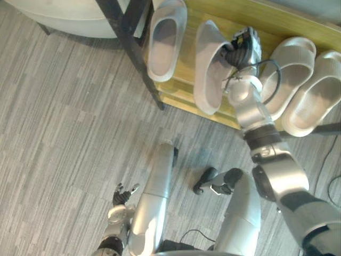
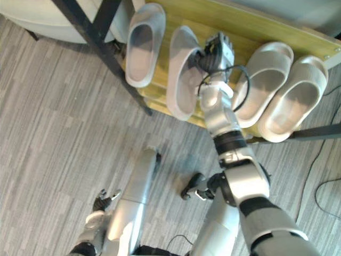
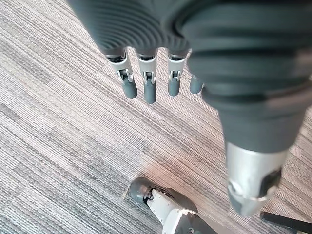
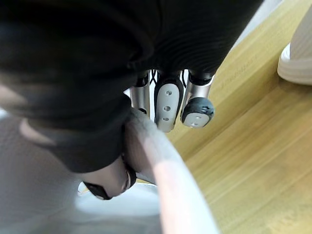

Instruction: Organize the slippers on the shoe rack

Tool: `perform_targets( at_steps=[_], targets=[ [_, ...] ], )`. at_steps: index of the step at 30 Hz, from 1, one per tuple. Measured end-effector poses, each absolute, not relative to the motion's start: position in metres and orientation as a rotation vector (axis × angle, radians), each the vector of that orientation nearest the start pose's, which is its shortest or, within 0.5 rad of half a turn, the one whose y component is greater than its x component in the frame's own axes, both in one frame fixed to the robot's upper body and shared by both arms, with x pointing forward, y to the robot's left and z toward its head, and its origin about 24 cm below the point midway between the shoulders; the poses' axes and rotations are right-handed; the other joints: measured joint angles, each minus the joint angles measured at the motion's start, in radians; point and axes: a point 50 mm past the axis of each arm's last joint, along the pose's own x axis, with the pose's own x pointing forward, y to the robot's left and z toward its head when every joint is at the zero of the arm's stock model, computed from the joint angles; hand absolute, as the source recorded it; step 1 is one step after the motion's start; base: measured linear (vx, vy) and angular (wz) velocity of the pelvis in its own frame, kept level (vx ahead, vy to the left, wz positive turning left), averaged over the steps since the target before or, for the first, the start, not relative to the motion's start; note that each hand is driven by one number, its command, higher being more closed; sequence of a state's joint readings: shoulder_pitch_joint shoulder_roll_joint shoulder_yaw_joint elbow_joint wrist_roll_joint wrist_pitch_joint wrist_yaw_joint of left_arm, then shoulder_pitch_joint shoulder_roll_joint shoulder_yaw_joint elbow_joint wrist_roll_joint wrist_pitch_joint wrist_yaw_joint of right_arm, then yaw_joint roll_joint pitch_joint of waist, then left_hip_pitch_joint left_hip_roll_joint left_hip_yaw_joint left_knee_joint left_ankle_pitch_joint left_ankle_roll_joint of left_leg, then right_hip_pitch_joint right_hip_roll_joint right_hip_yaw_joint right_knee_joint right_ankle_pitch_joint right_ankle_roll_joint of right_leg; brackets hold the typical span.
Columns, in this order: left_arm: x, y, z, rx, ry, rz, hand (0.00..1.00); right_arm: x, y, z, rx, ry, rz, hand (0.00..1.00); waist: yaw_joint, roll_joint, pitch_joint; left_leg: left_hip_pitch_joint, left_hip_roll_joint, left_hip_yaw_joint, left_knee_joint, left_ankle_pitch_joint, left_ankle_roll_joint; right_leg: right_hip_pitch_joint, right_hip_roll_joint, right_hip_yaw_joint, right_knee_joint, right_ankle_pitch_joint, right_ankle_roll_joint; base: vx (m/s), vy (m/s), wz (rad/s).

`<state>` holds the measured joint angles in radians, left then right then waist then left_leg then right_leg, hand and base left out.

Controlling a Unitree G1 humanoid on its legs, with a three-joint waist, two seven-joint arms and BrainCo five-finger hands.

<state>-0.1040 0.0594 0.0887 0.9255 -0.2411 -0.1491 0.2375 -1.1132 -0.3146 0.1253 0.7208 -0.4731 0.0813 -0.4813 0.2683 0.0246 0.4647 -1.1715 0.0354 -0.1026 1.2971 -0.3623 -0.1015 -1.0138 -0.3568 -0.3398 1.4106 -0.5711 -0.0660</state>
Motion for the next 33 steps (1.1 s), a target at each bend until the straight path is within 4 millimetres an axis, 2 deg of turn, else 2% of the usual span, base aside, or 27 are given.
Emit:
perform_targets(
  at_steps=[4, 12, 20, 21, 24, 33],
  targets=[
    [0.196, 0.194, -0.113, -0.126, 0.679, 0.432, 0.00, 0.404, -0.156, 0.270, -0.773, -0.520, -0.499, 1.00, 0.005, 0.000, -0.001, -0.018, -0.013, -0.023, 0.000, 0.007, -0.010, -0.001, -0.008, -0.023, 0.004, -0.008, -0.010, -0.02, 0.013, 0.13],
    [0.195, 0.195, -0.114, -0.138, 0.683, 0.457, 0.00, 0.405, -0.155, 0.288, -0.797, -0.548, -0.561, 1.00, 0.016, 0.001, -0.015, -0.064, -0.027, -0.036, -0.002, 0.019, -0.021, -0.039, -0.019, -0.035, 0.021, -0.021, -0.005, -0.02, 0.007, 0.10],
    [0.198, 0.192, -0.112, -0.139, 0.669, 0.448, 0.00, 0.404, -0.163, 0.293, -0.810, -0.549, -0.619, 1.00, 0.039, 0.001, -0.015, -0.070, -0.031, -0.037, -0.012, 0.023, -0.026, -0.046, -0.025, -0.039, 0.022, -0.026, -0.008, 0.00, 0.005, 0.02],
    [0.199, 0.192, -0.111, -0.140, 0.661, 0.448, 0.00, 0.404, -0.165, 0.300, -0.813, -0.554, -0.635, 0.00, 0.041, 0.001, -0.015, -0.080, -0.033, -0.036, -0.018, 0.029, -0.025, -0.058, -0.028, -0.039, 0.022, -0.026, -0.008, -0.02, 0.011, 0.06],
    [0.202, 0.192, -0.110, -0.147, 0.654, 0.452, 0.00, 0.403, -0.172, 0.313, -0.821, -0.559, -0.670, 0.00, 0.047, 0.002, -0.015, -0.095, -0.042, -0.044, -0.021, 0.037, -0.031, -0.070, -0.034, -0.047, 0.027, -0.027, -0.010, -0.02, 0.010, 0.10],
    [0.206, 0.189, -0.107, -0.151, 0.638, 0.437, 0.00, 0.403, -0.185, 0.314, -0.840, -0.535, -0.720, 0.00, 0.059, 0.003, -0.015, -0.100, -0.048, -0.047, -0.021, 0.039, -0.033, -0.070, -0.045, -0.053, 0.032, -0.032, -0.014, -0.02, 0.036, 0.04]
  ],
)
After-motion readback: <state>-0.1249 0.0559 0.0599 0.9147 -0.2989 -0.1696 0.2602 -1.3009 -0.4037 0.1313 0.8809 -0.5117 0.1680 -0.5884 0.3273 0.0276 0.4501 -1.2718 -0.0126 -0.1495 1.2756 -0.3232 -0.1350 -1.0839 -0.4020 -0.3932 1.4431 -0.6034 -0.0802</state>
